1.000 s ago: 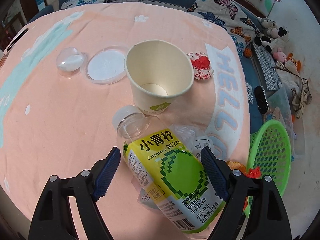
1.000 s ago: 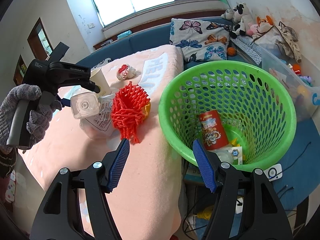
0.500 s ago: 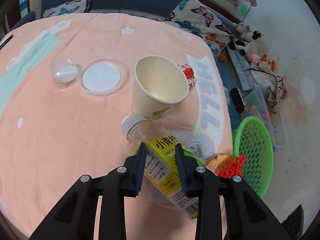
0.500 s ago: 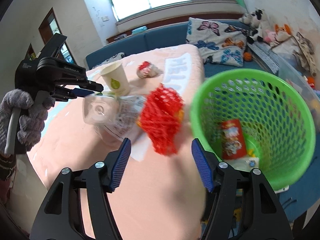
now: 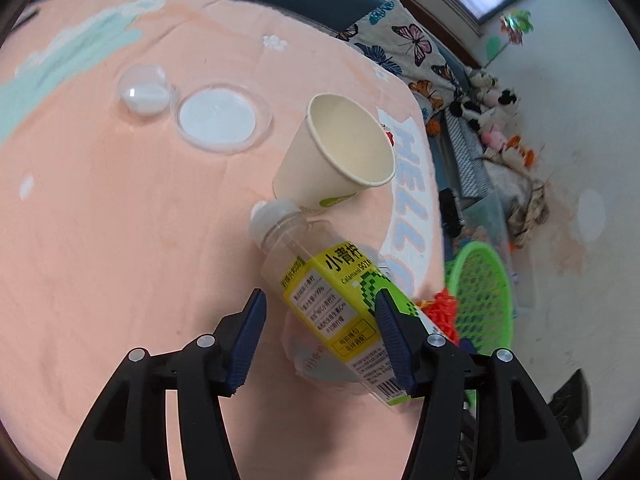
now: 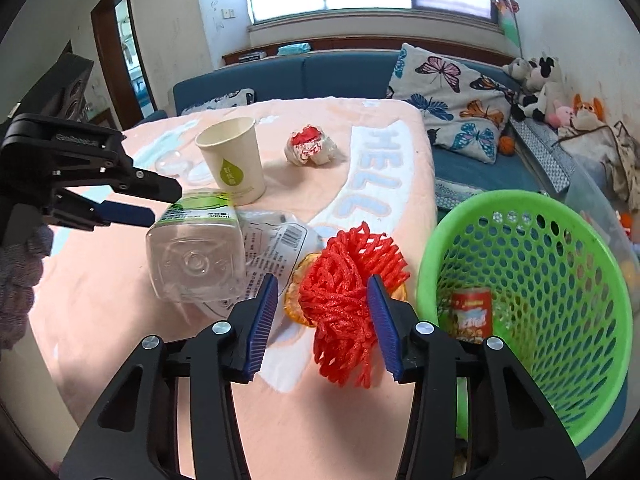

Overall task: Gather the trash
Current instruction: 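Lift the juice bottle with the left tool while the right tool grasps the red mesh net, then carry the juice bottle toward the basket with the left tool while the right tool drops the red net in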

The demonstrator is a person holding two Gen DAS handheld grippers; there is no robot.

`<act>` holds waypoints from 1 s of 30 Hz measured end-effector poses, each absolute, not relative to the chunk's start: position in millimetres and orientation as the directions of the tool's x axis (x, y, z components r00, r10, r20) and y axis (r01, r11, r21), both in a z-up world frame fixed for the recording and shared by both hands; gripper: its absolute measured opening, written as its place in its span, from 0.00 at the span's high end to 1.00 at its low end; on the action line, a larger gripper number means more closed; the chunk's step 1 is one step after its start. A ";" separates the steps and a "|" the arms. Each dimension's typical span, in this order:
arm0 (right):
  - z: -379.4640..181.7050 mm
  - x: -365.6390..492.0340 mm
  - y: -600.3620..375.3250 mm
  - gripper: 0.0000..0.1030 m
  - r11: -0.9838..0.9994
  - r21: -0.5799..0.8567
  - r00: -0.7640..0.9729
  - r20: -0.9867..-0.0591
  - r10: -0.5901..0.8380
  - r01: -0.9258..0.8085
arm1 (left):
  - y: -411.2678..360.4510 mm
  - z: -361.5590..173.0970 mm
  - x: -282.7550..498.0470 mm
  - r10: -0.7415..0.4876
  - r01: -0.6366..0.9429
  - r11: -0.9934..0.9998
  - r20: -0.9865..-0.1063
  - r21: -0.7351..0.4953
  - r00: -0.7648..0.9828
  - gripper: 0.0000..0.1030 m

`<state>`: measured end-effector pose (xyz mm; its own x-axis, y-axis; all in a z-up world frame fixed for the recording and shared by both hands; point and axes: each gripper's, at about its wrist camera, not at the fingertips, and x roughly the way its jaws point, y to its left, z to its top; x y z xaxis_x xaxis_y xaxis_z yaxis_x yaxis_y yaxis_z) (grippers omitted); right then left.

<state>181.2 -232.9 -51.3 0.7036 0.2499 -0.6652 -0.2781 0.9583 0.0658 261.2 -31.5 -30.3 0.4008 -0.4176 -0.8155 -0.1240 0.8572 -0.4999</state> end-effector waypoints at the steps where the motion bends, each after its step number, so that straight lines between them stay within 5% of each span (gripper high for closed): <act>1: -51.8 181.7 -232.7 0.54 0.958 0.059 0.704 -0.666 0.248 -0.282 | -30.9 -32.3 260.2 -0.433 -0.135 0.844 -0.807 -0.520 0.401 0.48; 13: -62.7 182.4 -236.0 0.64 0.965 -0.038 0.725 -0.668 0.169 -0.260 | -35.5 -51.5 260.4 -0.533 -0.157 0.763 -0.747 -0.627 0.397 0.43; 30: -17.5 145.1 -276.0 0.70 0.952 0.209 0.777 -0.552 0.302 -0.222 | -36.8 -69.3 258.2 -0.625 -0.206 0.657 -0.676 -0.725 0.390 0.34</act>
<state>145.1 -276.0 -17.5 0.7769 0.3025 -0.5522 -0.2222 0.9523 0.2091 258.2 -36.8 -69.3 0.3901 -0.6248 -0.6763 -0.2057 0.6568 -0.7254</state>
